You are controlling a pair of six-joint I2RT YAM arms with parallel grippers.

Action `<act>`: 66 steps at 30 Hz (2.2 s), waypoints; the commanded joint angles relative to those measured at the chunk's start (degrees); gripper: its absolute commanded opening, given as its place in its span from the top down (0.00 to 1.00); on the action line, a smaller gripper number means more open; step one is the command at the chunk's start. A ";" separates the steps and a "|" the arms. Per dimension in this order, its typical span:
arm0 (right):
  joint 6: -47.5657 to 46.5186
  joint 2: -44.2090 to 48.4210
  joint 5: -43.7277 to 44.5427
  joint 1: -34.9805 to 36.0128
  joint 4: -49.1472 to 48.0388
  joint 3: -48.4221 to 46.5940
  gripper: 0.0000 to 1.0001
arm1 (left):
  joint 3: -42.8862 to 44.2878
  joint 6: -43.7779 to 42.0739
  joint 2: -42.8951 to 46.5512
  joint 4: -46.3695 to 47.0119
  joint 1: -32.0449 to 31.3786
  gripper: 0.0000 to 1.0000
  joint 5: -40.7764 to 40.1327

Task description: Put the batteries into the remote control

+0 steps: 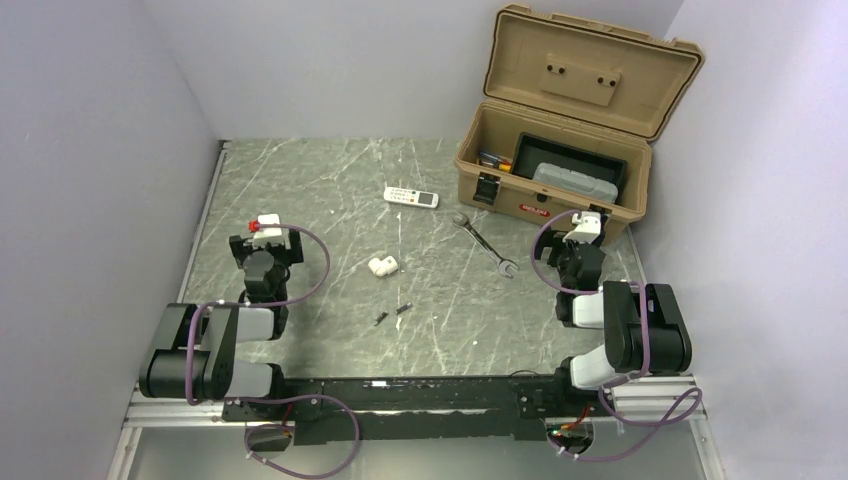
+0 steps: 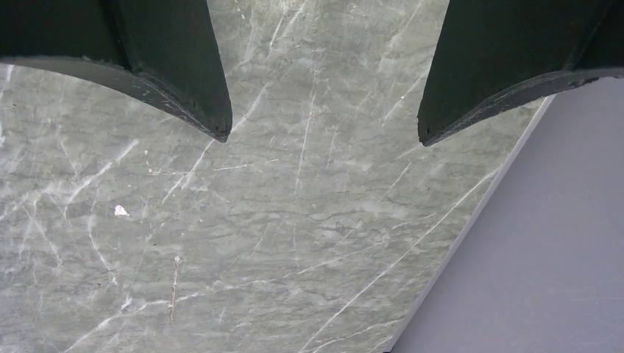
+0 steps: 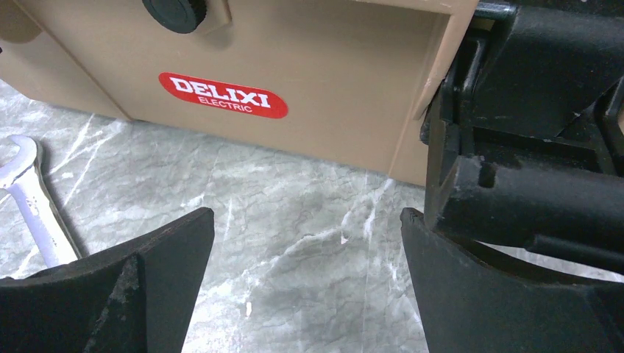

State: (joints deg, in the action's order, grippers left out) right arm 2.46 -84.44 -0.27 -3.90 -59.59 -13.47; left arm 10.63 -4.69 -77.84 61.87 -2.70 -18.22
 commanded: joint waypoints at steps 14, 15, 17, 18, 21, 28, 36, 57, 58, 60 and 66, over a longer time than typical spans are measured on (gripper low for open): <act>-0.34 0.18 0.03 0.12 -4.63 -0.42 0.00 | 0.72 0.79 0.18 3.21 0.17 0.01 0.20; -0.03 1.10 0.17 0.13 -5.67 0.59 0.00 | 0.09 0.67 0.46 4.27 0.11 0.01 0.24; 0.26 5.33 0.19 0.17 -4.81 2.11 0.00 | -0.59 -0.03 2.88 3.70 -0.40 0.01 0.55; 0.62 8.10 0.89 0.18 -2.20 2.11 0.00 | -0.34 -0.38 5.06 1.57 -0.95 0.01 -0.46; 4.18 16.32 1.63 0.12 16.16 -2.65 0.00 | 4.41 2.71 13.54 -17.05 -2.33 0.01 -3.38; 11.74 33.94 4.26 0.16 30.53 -1.85 0.00 | 12.11 16.84 22.77 -39.78 -2.97 0.01 -4.50; 23.71 39.35 11.78 0.21 52.88 -10.29 0.00 | 27.32 24.86 18.65 -56.66 -3.01 0.01 5.81; 25.36 40.26 -0.03 0.69 63.11 -11.14 0.00 | 84.53 17.47 -34.66 -65.59 -14.53 1.00 32.56; 25.47 40.44 -0.82 0.65 63.20 -11.07 0.00 | 87.60 17.21 -37.04 -66.77 -14.98 1.00 33.79; 25.57 40.65 -1.40 0.70 63.16 -10.83 0.00 | 95.79 17.08 -42.61 -70.17 -15.90 1.00 34.98; 25.54 39.79 -2.38 0.90 62.96 -10.85 0.00 | 111.07 19.61 -55.86 -75.66 -17.30 1.00 36.26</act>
State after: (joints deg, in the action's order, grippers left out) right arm 27.64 -44.64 -0.99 -3.36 3.90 -24.36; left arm 113.65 14.13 -128.90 -9.58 -19.49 15.27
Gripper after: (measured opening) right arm 0.997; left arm 0.010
